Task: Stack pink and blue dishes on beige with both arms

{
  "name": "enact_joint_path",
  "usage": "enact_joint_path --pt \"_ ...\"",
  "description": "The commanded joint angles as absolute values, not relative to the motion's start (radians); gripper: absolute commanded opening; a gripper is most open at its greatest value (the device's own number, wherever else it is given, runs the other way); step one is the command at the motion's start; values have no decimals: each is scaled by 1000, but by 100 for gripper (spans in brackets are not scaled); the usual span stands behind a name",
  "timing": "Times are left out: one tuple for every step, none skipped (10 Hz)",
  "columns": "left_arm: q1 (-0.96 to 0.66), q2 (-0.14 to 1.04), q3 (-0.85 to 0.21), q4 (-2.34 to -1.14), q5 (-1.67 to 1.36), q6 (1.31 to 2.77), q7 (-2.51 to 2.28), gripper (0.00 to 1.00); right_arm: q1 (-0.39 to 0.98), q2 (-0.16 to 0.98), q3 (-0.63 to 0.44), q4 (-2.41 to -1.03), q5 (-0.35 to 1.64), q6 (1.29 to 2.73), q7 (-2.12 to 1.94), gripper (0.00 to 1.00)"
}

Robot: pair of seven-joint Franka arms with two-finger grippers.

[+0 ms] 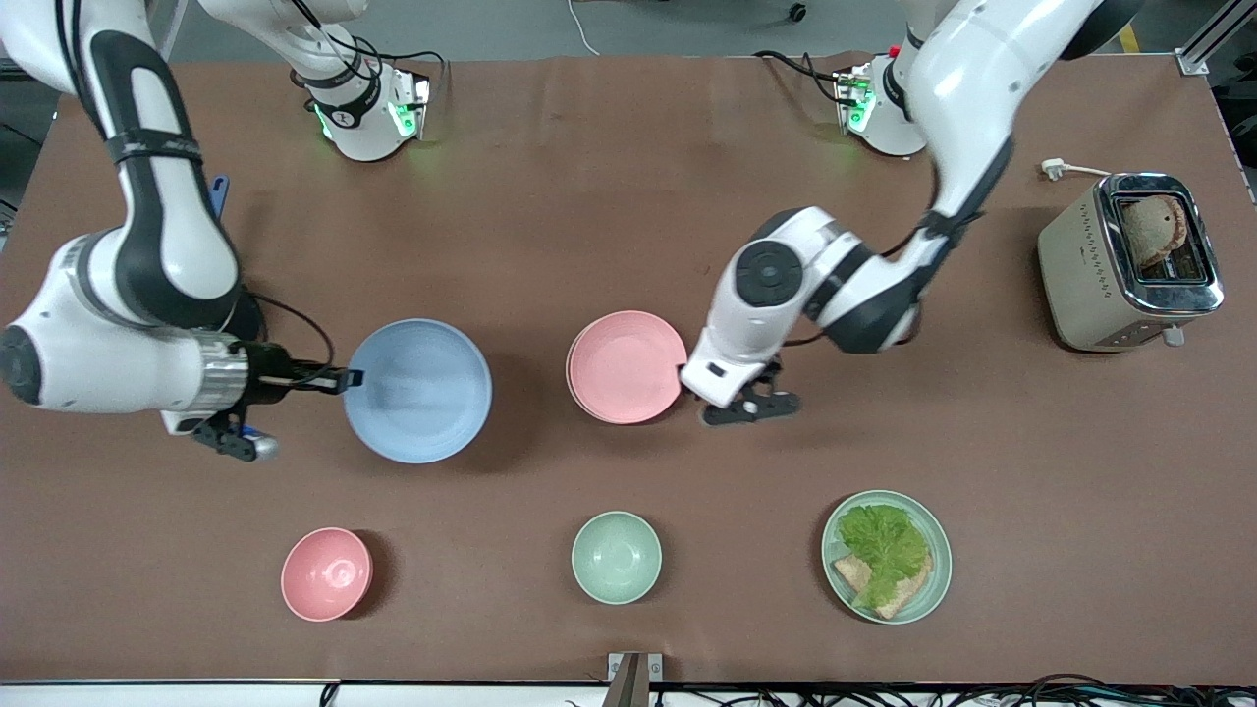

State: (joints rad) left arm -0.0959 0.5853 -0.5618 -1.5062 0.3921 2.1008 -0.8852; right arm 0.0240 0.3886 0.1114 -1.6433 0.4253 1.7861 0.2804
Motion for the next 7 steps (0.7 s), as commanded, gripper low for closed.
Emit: enact_joint_path --pt "-2 487 -561 -1445 403 1972 -713 100 9 319 251 -1748 413 1886 430 0" --pt "33 438 -554 -1431 408 1927 -618 100 17 321 324 -1790 411 1989 515 0" --pt "90 387 -558 -1430 394 1889 -477 100 29 328 389 -1833 405 2102 569 0" --pt "139 347 -567 -1430 374 1853 -389 100 55 333 412 -1870 399 2182 593 0" --pt "158 304 -565 -1430 332 1832 -346 100 96 351 419 -1905 399 2265 618 0" --pt "182 267 -565 -1430 307 1807 -319 100 156 386 417 -1911 399 2329 671 0" --pt "193 243 -560 -1430 281 1786 -296 100 175 426 419 -1911 397 2392 681 0"
